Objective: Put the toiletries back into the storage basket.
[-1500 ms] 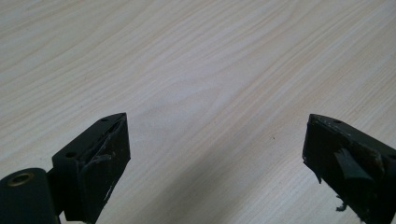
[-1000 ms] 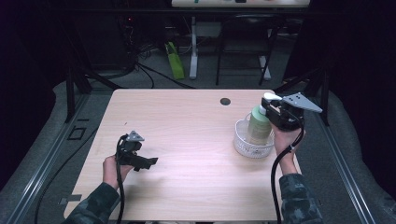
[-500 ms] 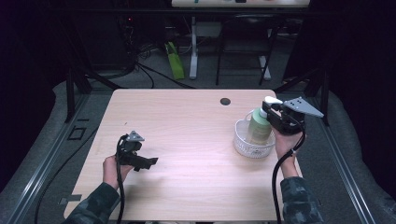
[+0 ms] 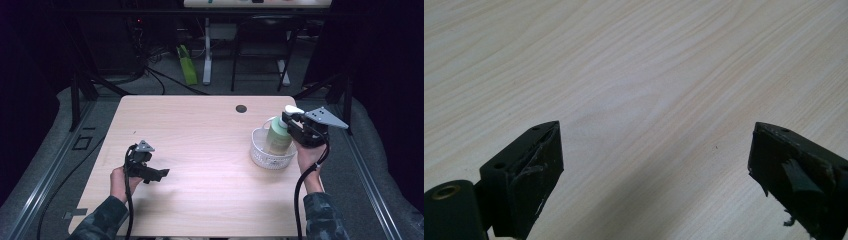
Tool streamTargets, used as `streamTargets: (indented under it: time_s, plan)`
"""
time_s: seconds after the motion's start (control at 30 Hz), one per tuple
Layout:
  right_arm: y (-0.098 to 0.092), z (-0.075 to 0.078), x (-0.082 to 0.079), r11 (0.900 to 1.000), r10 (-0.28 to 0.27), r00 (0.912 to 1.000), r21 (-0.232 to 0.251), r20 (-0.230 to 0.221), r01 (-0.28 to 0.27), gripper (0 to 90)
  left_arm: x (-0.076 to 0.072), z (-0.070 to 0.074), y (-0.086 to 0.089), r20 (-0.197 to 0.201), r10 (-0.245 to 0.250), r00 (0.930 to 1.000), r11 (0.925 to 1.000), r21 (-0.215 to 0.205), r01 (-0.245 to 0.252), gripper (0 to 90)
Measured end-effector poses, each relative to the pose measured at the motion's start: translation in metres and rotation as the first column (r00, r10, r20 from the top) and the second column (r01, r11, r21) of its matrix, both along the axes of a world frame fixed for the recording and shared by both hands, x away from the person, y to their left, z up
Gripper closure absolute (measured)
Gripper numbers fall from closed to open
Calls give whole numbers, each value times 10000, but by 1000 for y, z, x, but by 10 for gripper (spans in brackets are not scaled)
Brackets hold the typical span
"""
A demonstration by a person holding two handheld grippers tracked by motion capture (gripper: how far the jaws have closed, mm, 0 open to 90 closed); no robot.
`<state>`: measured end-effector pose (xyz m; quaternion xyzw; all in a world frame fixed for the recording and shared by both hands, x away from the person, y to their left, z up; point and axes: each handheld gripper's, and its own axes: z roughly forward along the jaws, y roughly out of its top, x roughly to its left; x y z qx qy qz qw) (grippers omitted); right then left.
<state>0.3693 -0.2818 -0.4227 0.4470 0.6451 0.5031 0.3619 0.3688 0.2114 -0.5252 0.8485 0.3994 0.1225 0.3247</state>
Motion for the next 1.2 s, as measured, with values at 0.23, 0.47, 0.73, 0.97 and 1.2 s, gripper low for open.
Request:
streamTargets:
  time_s: [0.23,0.47,0.73,0.97,1.2]
  plan:
    - [-1,5,-1,10000,17,10000,28,-75,-17,643,0,0,0,23,4,10000,10000,-4,-4,76]
    - [-2,9,-4,9997,-217,9948,90,-999,227,347,0,0,-1,50,-4,10000,10000,15,4,76]
    - [-5,15,-17,9999,161,9749,-20,-2220,-169,144,-1,2,-1,58,-81,10000,10000,-23,82,76]
    - [-4,16,-41,9989,300,9586,-251,-2832,-387,92,-1,2,0,48,-106,9999,9999,-81,106,76]
    - [2,3,-64,9974,133,9303,-604,-3666,-381,69,0,0,-1,-41,-192,9998,9998,-67,191,76]
